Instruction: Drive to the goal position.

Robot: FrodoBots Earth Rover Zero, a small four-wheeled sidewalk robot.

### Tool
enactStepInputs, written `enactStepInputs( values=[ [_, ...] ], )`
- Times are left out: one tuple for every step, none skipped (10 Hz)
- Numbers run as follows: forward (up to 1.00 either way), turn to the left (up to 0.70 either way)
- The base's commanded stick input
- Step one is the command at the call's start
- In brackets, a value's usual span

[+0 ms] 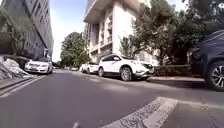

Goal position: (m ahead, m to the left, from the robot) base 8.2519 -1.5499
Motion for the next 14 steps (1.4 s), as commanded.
enactStepInputs(
  values=[
    [0.70, 0.00],
    [0.70, 0.00],
    [0.70, 0.00],
    [0.70, 0.00],
    [0.70, 0.00],
    [0.70, 0.00],
    [0.70, 0.00],
    [0.70, 0.00],
    [0.70, 0.00],
    [0.70, 0.00],
    [0.70, 0.00],
    [0.70, 0.00],
    [0.70, 0.00],
    [0.70, 0.01]
  ],
)
